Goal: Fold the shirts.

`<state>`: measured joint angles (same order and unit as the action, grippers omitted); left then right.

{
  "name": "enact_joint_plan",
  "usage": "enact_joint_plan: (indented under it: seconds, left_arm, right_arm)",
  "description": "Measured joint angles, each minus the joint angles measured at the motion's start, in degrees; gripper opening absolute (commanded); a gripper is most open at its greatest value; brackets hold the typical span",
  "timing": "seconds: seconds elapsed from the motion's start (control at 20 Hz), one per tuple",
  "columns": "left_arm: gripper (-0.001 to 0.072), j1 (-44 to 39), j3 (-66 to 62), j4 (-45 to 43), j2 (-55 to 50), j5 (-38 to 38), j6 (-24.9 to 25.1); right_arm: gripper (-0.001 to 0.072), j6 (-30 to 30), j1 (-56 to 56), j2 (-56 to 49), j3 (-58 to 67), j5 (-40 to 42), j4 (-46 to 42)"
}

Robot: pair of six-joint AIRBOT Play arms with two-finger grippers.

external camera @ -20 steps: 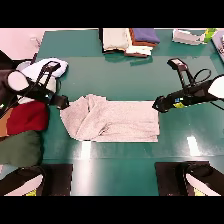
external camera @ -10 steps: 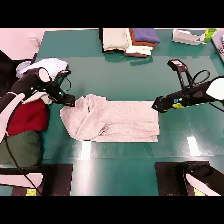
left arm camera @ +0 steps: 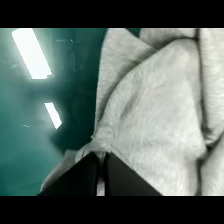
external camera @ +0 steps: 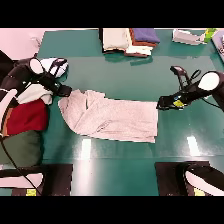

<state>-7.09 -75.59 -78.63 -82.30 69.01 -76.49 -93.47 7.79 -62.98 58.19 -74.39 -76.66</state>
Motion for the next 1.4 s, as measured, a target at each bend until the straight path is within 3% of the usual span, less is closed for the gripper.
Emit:
enact_joint_plan:
  seconds: [0.25,0.5,0.65,0.75,1.05,1.4]
  left_arm:
    - [0.0026,0.0,-0.59,-0.33,1.95,0.44,0.04]
    - [0.0026,0.0,-0.7,-0.39,2.27,0.63,0.04]
    - [0.0026,0.02,-0.7,-0.42,2.36,0.66,0.02]
    - [0.0026,0.0,-0.7,-0.42,2.36,0.66,0.02]
    - [0.0026,0.0,-1.2,-0.5,3.34,0.7,-0.13]
    - [0.0026,0.0,-13.9,-1.55,16.68,-1.88,-3.02]
  right_arm:
    - [0.0526,-0.02,-1.6,-10.58,-0.87,6.43,0.61]
    - [0.0465,-0.09,-0.96,-19.23,3.34,9.46,1.55]
    - [0.0249,-0.2,-0.55,-22.16,4.94,10.08,1.55]
    - [0.0014,-0.17,-0.42,-23.23,5.27,10.99,1.66]
    - [0.001,0.22,-0.15,-22.1,5.77,12.33,0.74]
    - [0.001,1.4,-0.59,-3.23,21.4,8.7,-3.06]
